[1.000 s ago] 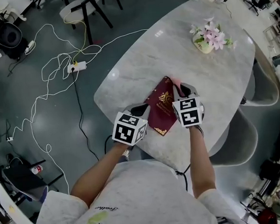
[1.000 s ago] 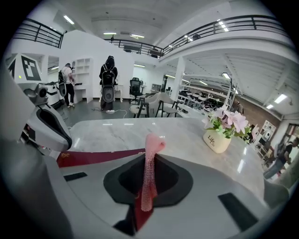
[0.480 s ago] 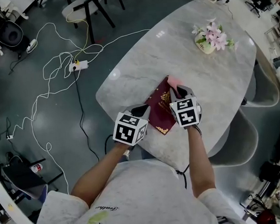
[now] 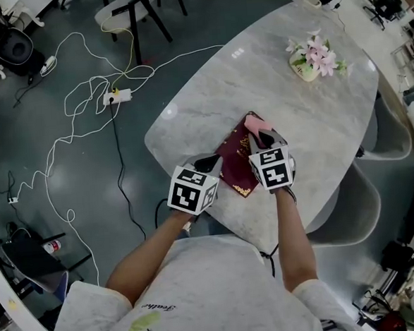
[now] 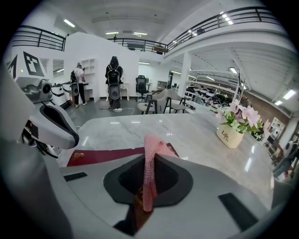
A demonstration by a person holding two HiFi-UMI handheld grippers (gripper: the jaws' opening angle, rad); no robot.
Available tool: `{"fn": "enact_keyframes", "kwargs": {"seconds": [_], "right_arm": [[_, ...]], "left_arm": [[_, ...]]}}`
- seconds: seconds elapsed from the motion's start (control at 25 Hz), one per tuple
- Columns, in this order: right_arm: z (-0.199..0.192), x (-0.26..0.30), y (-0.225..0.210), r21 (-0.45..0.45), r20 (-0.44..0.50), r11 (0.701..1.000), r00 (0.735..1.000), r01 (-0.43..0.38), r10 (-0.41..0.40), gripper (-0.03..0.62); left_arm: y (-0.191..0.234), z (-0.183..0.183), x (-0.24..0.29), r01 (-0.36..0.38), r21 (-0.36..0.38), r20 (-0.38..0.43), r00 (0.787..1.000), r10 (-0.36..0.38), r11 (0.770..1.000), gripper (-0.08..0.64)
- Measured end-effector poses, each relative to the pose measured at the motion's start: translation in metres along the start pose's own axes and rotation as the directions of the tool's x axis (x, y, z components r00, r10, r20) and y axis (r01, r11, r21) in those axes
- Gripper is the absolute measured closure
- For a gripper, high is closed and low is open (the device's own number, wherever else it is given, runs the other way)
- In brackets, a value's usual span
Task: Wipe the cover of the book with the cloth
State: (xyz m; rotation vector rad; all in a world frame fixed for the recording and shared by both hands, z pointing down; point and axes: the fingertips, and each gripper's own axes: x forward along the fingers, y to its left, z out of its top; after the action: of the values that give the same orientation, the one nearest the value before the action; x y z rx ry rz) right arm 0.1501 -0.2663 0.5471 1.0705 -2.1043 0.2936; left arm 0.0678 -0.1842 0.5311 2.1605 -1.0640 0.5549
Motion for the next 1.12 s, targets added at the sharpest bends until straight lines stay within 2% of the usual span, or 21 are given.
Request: {"fn": "enact_keyframes", "kwargs": {"seconds": [1.12], "right_arm": [[-0.004, -0.017, 0.057, -0.020, -0.013, 0.999, 0.999, -0.034, 0.034, 0.572]], "left_arm": [[-0.002, -0.009, -0.035, 0.001, -0.006, 0.049, 0.999, -0.001, 1.000, 0.553]]}}
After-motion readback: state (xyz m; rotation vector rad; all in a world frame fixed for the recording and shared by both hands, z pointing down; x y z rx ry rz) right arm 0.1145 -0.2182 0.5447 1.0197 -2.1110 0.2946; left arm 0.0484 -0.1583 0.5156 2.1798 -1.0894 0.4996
